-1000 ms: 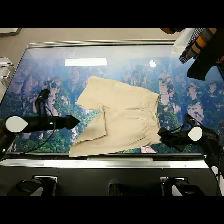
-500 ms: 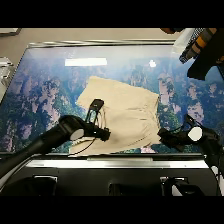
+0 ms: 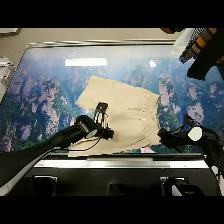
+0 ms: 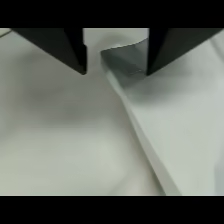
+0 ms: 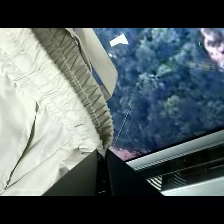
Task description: Fold the clothes and pants, and hang the long-sleeved shirts on hangers.
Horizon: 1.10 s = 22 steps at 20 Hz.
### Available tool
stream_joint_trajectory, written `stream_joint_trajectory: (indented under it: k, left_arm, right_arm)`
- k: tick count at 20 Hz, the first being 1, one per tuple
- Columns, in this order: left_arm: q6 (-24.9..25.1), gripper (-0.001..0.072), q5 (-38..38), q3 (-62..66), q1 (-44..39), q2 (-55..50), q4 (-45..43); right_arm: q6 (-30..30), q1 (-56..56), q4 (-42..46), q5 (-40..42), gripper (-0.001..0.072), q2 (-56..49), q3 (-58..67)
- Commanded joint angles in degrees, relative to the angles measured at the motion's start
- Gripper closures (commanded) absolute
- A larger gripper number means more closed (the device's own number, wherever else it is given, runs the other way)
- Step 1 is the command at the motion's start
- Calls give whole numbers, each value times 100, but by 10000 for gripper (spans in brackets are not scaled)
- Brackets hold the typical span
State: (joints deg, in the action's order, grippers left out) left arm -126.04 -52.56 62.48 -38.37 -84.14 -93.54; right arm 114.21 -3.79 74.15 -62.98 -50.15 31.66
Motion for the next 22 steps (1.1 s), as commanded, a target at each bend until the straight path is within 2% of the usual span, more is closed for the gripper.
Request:
stream_joint_trajectory:
  k: [1, 3, 6, 11, 13, 17, 22]
  left_arm:
    - [-166, 694, -323, 20, 321, -70, 13]
    - [181, 695, -402, 129, 614, 46, 85]
    - [1360, 696, -605, 551, 1305, 299, 649]
    - [2942, 695, -1156, 1207, 3141, 378, 1843]
    - [3071, 695, -1228, 1202, 3709, 256, 1878]
    - [3047, 694, -966, 1204, 4478, -118, 1884]
    - [3073, 693, -807, 1200, 4496, -901, 2065]
  right_arm:
    - [0, 7, 26, -9, 674, -4, -2]
    - [2, 7, 48, -15, 674, -4, -2]
    - [2, 7, 92, -61, 674, -4, -2]
    - [-7, 7, 214, -221, 674, -2, -2]
    - [-225, 7, 133, -229, 674, -4, -2]
    - [-258, 7, 140, -415, 674, -2, -2]
    - [-256, 7, 96, -284, 674, -4, -2]
